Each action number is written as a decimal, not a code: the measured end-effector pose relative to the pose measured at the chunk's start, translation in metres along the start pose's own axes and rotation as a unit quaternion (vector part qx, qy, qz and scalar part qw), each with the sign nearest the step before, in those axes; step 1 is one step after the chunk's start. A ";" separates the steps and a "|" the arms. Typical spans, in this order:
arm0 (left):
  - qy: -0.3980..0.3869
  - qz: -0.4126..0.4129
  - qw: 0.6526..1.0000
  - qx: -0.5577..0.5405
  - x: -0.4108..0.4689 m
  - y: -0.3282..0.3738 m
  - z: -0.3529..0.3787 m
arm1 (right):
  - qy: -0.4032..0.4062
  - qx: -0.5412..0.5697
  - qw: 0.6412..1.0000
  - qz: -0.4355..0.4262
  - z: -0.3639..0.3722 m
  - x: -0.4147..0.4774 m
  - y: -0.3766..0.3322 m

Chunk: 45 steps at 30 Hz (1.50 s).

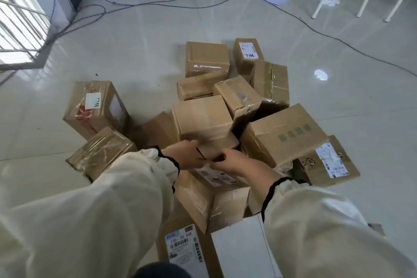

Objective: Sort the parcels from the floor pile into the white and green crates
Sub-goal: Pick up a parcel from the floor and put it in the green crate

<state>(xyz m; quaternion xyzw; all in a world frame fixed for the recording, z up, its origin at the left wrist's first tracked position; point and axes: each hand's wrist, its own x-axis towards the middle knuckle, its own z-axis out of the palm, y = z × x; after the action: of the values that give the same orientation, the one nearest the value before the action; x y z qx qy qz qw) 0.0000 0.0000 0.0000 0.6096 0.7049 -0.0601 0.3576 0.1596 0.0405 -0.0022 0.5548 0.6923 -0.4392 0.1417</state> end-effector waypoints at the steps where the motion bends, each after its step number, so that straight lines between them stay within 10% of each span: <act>1: -0.011 0.007 1.000 0.012 0.000 -0.001 0.001 | -0.003 -0.007 1.000 0.004 -0.001 0.000 -0.001; 16: -0.028 -0.011 0.999 -0.015 -0.009 -0.003 0.000 | -0.107 0.142 0.976 0.125 0.002 -0.010 -0.027; 28: 0.100 0.187 0.972 0.102 0.009 0.017 -0.038 | -0.098 0.519 0.842 0.110 0.040 -0.037 -0.037; 33: 0.105 0.174 0.978 -0.047 0.002 0.010 -0.024 | -0.104 0.601 0.770 0.187 0.064 -0.034 -0.050; 40: 0.339 -0.085 0.926 -0.140 -0.045 -0.066 -0.011 | 0.075 0.255 0.949 0.169 0.034 -0.008 -0.040; 45: 0.305 -0.284 0.842 -0.343 -0.071 -0.077 0.054 | 0.133 0.128 0.982 0.032 0.017 0.030 -0.056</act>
<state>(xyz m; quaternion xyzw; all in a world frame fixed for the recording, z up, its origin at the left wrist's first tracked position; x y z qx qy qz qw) -0.0464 -0.1050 -0.0262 0.2087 0.8963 0.2754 0.2778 0.0940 0.0471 -0.0076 0.6435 0.6251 -0.4416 -0.0100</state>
